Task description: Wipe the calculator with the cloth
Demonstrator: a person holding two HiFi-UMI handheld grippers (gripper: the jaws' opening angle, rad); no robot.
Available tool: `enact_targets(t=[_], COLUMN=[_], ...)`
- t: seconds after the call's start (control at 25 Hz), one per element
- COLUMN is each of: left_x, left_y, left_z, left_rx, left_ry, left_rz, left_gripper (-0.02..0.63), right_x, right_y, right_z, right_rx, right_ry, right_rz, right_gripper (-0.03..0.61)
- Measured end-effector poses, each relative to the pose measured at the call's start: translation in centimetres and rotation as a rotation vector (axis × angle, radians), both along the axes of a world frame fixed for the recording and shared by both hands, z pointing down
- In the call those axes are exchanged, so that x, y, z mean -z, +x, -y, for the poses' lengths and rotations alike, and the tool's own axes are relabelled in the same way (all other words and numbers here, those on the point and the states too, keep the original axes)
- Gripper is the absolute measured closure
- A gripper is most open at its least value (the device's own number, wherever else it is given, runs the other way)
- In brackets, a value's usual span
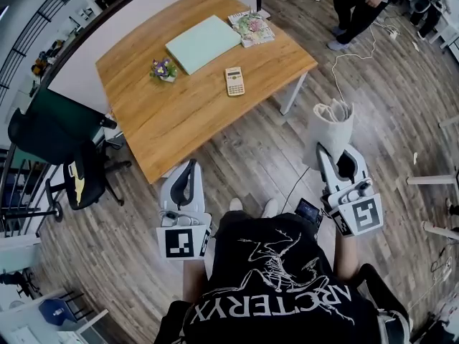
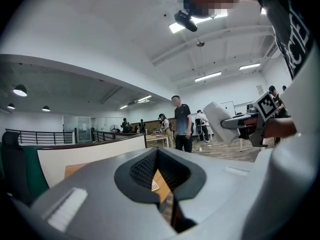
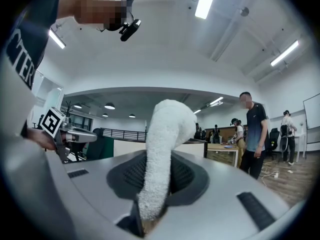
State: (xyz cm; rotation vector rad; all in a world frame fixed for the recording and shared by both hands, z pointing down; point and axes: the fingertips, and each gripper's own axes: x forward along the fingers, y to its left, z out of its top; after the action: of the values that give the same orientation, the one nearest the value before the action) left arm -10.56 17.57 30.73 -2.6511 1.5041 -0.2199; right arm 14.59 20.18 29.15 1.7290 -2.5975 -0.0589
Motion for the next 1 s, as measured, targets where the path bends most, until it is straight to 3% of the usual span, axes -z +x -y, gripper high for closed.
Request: enact_targets(t=[0.44,0.84,1.0], left_x=[-1.2,-2.2,-2.0], left_y=[1.8,0.0,-1.8], left_z=[3.3,18.0,24.2], left_rx=[0.040,-0.015,-0.039], left_ry=[-0.016,-0.016,-0.067], left_rz=[0.007,0.007,0.006], left_gripper=[0.611,0.611,0.611], right_x=[-1.5,-1.6,-1.3], right_y=[1.3,-1.2,-2.8], right_z=[4.0,17.6,24.1], right_rx=[0.065,0.020,-0.028], right_ry=[-0.018,-0.028,-0.052], right_rz=[0.017,-0.006,-0.052], right_gripper=[0.485,0.484,0.483])
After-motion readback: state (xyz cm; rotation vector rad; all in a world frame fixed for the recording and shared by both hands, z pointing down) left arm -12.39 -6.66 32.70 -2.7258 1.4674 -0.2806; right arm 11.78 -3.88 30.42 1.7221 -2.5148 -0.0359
